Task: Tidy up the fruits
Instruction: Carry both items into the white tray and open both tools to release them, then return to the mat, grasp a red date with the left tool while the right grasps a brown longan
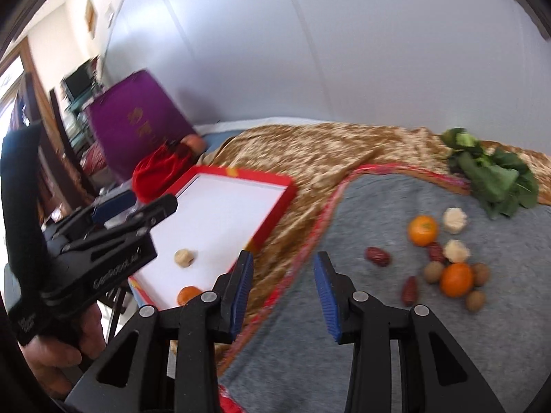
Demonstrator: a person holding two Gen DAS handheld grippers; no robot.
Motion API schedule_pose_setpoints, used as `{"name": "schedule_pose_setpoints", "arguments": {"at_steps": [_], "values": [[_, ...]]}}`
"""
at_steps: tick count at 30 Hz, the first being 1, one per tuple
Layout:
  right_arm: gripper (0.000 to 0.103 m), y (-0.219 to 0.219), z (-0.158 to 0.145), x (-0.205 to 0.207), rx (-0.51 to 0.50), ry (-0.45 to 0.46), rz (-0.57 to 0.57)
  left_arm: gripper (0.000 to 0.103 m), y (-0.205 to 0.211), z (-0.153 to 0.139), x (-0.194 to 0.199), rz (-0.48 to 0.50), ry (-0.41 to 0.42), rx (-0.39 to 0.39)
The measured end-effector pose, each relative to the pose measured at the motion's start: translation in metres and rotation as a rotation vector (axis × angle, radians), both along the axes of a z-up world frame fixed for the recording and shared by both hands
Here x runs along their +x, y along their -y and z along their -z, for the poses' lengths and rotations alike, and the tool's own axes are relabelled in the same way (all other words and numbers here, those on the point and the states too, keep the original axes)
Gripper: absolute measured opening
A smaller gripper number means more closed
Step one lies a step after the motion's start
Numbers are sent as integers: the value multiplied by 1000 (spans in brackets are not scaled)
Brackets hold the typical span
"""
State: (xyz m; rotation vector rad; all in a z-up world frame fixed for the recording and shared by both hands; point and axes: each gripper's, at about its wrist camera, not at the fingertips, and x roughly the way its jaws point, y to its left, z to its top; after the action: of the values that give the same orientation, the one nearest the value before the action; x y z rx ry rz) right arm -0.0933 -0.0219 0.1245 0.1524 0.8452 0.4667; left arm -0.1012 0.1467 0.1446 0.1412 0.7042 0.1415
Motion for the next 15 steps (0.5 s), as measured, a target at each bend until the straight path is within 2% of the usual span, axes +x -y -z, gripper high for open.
{"name": "schedule_pose_setpoints", "arguments": {"at_steps": [2, 6, 12, 15], "values": [[39, 19, -5, 4, -17, -1, 57, 75, 20, 7, 4, 56, -29, -16], [41, 68, -5, 20, -33, -55, 177, 76, 62, 37, 18, 176, -167, -25], [41, 147, 19, 47, 25, -256, 320, 76, 110, 73, 32, 295, -297, 39], [41, 167, 34, 54, 42, -323, 362, 76, 126, 89, 45, 353, -353, 56]]}}
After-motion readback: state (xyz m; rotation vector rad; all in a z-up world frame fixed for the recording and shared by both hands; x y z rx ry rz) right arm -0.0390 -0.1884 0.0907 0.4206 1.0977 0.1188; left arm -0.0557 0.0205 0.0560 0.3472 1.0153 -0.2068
